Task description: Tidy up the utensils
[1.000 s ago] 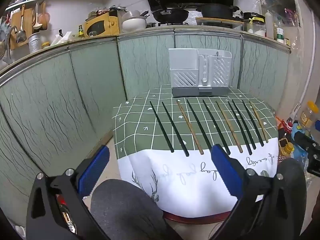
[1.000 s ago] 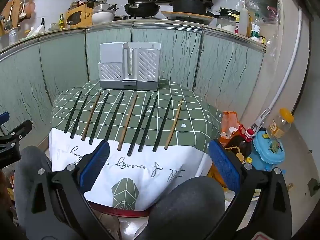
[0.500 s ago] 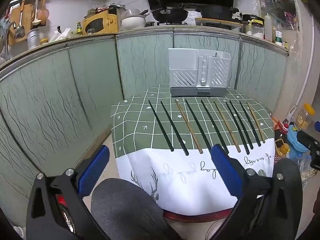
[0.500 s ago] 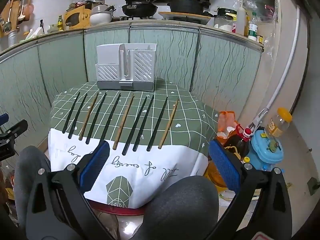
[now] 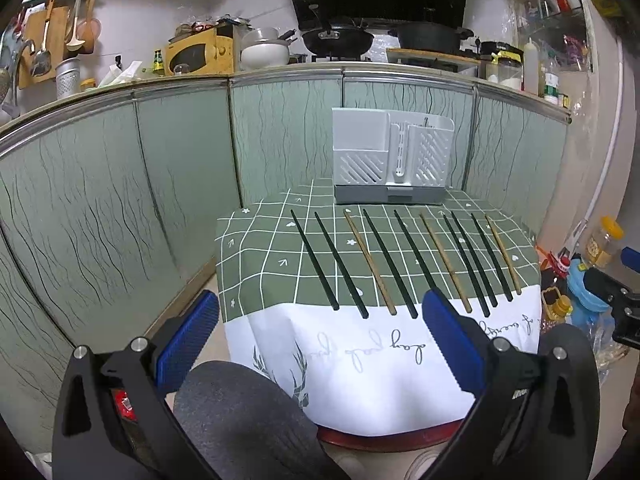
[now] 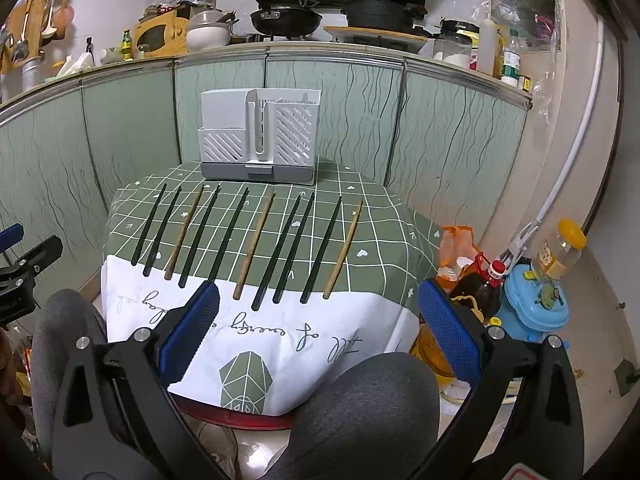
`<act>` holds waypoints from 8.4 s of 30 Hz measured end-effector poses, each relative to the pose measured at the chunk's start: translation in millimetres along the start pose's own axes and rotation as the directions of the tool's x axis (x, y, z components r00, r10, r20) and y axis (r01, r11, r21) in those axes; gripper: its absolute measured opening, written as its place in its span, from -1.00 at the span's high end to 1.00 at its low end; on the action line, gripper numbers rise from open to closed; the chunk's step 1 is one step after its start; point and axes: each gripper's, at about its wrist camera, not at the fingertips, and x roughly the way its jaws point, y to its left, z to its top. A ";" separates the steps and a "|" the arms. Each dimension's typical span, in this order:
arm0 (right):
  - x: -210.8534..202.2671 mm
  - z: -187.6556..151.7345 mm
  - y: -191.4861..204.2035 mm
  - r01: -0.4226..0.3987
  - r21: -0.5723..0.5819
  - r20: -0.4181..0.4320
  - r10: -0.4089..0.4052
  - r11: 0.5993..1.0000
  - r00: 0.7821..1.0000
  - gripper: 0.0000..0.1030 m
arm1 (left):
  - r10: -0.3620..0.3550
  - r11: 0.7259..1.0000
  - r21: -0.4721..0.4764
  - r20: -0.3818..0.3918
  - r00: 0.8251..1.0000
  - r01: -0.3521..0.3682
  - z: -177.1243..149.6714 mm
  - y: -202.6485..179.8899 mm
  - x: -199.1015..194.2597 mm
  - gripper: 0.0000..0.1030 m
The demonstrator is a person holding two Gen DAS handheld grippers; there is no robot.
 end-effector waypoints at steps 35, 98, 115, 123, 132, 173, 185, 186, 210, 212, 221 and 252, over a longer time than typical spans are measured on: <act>5.7 -1.4 -8.0 -0.095 -0.016 -0.025 0.095 0.995 0.995 -0.84 | -0.099 0.993 0.059 -0.063 0.993 0.103 -16.0 -1.6 14.7 -0.91; 173.8 -0.1 -50.6 -0.009 0.031 -0.185 0.014 0.999 0.983 -0.59 | 0.011 0.998 0.065 -0.234 0.972 0.005 -6.1 1.8 183.8 0.06; 205.8 -2.5 -32.3 0.036 -0.005 -0.256 -0.036 0.999 0.966 0.64 | -0.022 0.998 0.061 -0.190 0.982 0.034 -9.7 -8.0 180.8 0.71; 206.4 0.4 -42.8 0.002 0.039 -0.265 0.008 0.999 0.964 0.87 | -0.027 0.998 0.058 -0.189 0.982 0.039 -9.9 -6.8 179.5 0.79; 208.7 3.4 -44.7 -0.021 0.037 -0.289 0.031 0.999 0.957 0.87 | -0.047 0.998 0.026 -0.200 0.979 0.053 -6.6 -3.5 181.2 0.83; 150.9 37.7 -77.0 -0.109 0.039 -0.187 0.114 0.993 0.976 0.87 | -0.154 0.988 0.009 -0.008 0.988 0.154 61.4 39.0 99.2 0.87; 172.4 31.1 -81.2 -0.120 -0.002 -0.253 0.116 0.993 0.961 0.85 | -0.161 0.987 0.013 0.008 0.987 0.161 82.0 43.1 98.8 0.88; 177.6 24.9 -79.6 -0.111 -0.020 -0.265 0.102 0.994 0.959 0.84 | -0.163 0.986 0.014 0.001 0.987 0.163 80.1 42.6 100.3 0.88; 168.3 21.2 -75.4 -0.110 -0.023 -0.272 0.100 0.994 0.957 0.87 | -0.190 0.981 -0.003 -0.141 0.972 0.191 27.4 31.4 134.2 0.88; 162.2 27.1 -75.6 -0.110 -0.028 -0.262 0.099 0.994 0.960 0.87 | -0.191 0.981 -0.003 -0.134 0.972 0.192 31.1 32.1 131.9 0.88; 165.8 26.8 -76.9 -0.136 0.003 -0.273 0.132 0.991 0.953 0.87 | -0.196 0.980 -0.007 -0.120 0.973 0.197 38.0 33.0 127.4 0.88; 120.6 104.5 -79.0 -0.147 -0.008 -0.016 0.147 0.989 0.989 0.88 | -0.191 0.981 0.039 -0.037 0.981 0.192 93.7 34.2 112.3 0.88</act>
